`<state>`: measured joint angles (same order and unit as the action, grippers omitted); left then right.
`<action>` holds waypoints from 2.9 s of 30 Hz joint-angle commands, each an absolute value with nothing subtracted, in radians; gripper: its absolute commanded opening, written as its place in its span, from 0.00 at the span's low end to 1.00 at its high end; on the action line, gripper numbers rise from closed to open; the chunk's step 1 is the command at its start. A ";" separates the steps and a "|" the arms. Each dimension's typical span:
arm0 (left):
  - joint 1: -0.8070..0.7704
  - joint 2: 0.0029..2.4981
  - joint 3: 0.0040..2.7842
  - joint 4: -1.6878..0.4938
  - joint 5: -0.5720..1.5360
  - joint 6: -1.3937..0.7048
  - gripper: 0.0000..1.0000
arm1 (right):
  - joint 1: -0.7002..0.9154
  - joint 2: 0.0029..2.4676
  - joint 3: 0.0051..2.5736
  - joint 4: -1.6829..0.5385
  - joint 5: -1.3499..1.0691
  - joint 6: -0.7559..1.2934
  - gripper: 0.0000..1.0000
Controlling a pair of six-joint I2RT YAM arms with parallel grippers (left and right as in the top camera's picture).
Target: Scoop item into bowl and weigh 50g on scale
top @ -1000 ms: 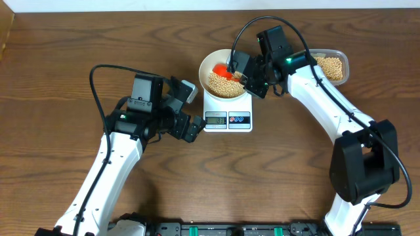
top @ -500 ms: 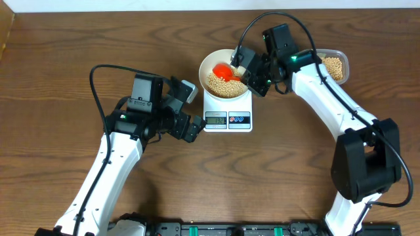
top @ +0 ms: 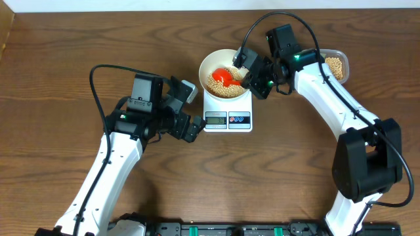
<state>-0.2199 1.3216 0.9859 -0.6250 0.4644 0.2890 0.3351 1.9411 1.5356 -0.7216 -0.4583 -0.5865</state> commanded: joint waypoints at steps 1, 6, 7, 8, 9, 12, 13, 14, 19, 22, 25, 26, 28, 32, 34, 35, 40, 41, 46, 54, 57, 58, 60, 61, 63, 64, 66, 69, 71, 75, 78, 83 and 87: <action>-0.220 1.324 0.986 -0.628 0.459 0.295 1.00 | 0.339 1.960 1.537 -0.727 -0.509 -0.578 0.01; -0.220 1.324 0.986 -0.628 0.459 0.295 1.00 | 0.348 1.960 1.537 -0.729 -0.516 -0.579 0.01; -0.220 1.324 0.986 -0.628 0.459 0.295 1.00 | 0.350 1.960 1.537 -0.730 -0.517 -0.582 0.01; -0.220 1.324 0.986 -0.628 0.459 0.295 1.00 | 0.352 1.960 1.537 -0.731 -0.517 -0.582 0.01; -0.220 1.324 0.986 -0.628 0.459 0.295 1.00 | 0.355 1.960 1.537 -0.733 -0.519 -0.583 0.01; -0.220 1.324 0.986 -0.628 0.459 0.295 1.00 | 0.355 1.960 1.537 -0.741 -0.537 -0.585 0.01; -0.220 1.324 0.986 -0.628 0.459 0.295 1.00 | 0.355 1.960 1.537 -0.743 -0.542 -0.585 0.01; -0.220 1.324 0.986 -0.628 0.459 0.295 1.00 | 0.355 1.960 1.537 -0.746 -0.544 -0.585 0.01; -0.220 1.324 0.986 -0.628 0.459 0.295 1.00 | 0.355 1.960 1.537 -0.756 -0.560 -0.588 0.01; -0.220 1.324 0.986 -0.628 0.459 0.295 1.00 | 0.352 1.960 1.537 -0.756 -0.571 -0.587 0.01; -0.220 1.324 0.986 -0.628 0.459 0.295 1.00 | 0.336 1.960 1.537 -0.751 -0.625 -0.563 0.01; -0.220 1.324 0.986 -0.628 0.459 0.295 1.00 | 0.329 1.960 1.537 -0.750 -0.644 -0.553 0.01; -0.220 1.324 0.986 -0.628 0.459 0.295 1.00 | 0.309 1.960 1.537 -0.746 -0.683 -0.528 0.01; -0.220 1.324 0.986 -0.628 0.459 0.295 1.00 | 0.239 1.960 1.537 -0.743 -0.804 -0.482 0.01; -0.220 1.324 0.986 -0.628 0.459 0.295 1.00 | 0.218 1.960 1.537 -0.740 -0.839 -0.459 0.01; -0.220 1.324 0.986 -0.628 0.459 0.295 1.00 | 0.206 1.960 1.537 -0.740 -0.864 -0.455 0.01; -0.220 1.324 0.986 -0.628 0.459 0.295 1.00 | 0.162 1.960 1.537 -0.725 -0.945 -0.417 0.01; -0.220 1.324 0.986 -0.628 0.459 0.295 1.00 | 0.155 1.960 1.537 -0.721 -0.956 -0.410 0.01; -0.220 1.324 0.986 -0.628 0.459 0.295 1.00 | 0.127 1.960 1.538 -0.699 -0.979 -0.384 0.01; -0.220 1.324 0.986 -0.628 0.459 0.295 1.00 | 0.100 1.956 1.550 -0.681 -1.016 -0.370 0.01; -0.220 1.324 0.986 -0.628 0.459 0.295 1.00 | 0.097 1.952 1.557 -0.681 -1.016 -0.371 0.01; -0.220 1.324 0.986 -0.628 0.459 0.295 1.00 | 0.097 1.951 1.558 -0.680 -1.016 -0.371 0.01; -0.220 1.324 0.986 -0.628 0.459 0.295 1.00 | 0.097 1.945 1.558 -0.680 -1.011 -0.375 0.01; -0.220 1.324 0.986 -0.628 0.459 0.295 1.00 | 0.098 1.942 1.558 -0.680 -1.009 -0.375 0.01; -0.220 1.324 0.986 -0.628 0.459 0.295 1.00 | 0.099 1.938 1.558 -0.680 -1.001 -0.383 0.01; -0.220 1.324 0.986 -0.628 0.459 0.295 1.00 | 0.099 1.937 1.558 -0.681 -1.001 -0.392 0.01; -0.220 1.324 0.986 -0.628 0.459 0.295 1.00 | 0.099 1.937 1.558 -0.680 -1.000 -0.401 0.01; -0.220 1.324 0.986 -0.628 0.459 0.295 1.00 | 0.100 1.937 1.558 -0.681 -0.992 -0.410 0.01; -0.220 1.324 0.986 -0.628 0.459 0.295 1.00 | 0.101 1.937 1.558 -0.684 -0.981 -0.426 0.01; -0.220 1.324 0.986 -0.628 0.459 0.295 1.00 | 0.111 1.937 1.558 -0.693 -0.940 -0.467 0.01; -0.220 1.324 0.986 -0.628 0.459 0.295 1.00 | 0.127 1.937 1.557 -0.697 -0.914 -0.503 0.01; -0.220 1.324 0.986 -0.628 0.459 0.295 1.00 | 0.156 1.937 1.558 -0.701 -0.845 -0.550 0.01; -0.220 1.324 0.986 -0.628 0.459 0.295 1.00 | 0.174 1.937 1.558 -0.701 -0.804 -0.593 0.01</action>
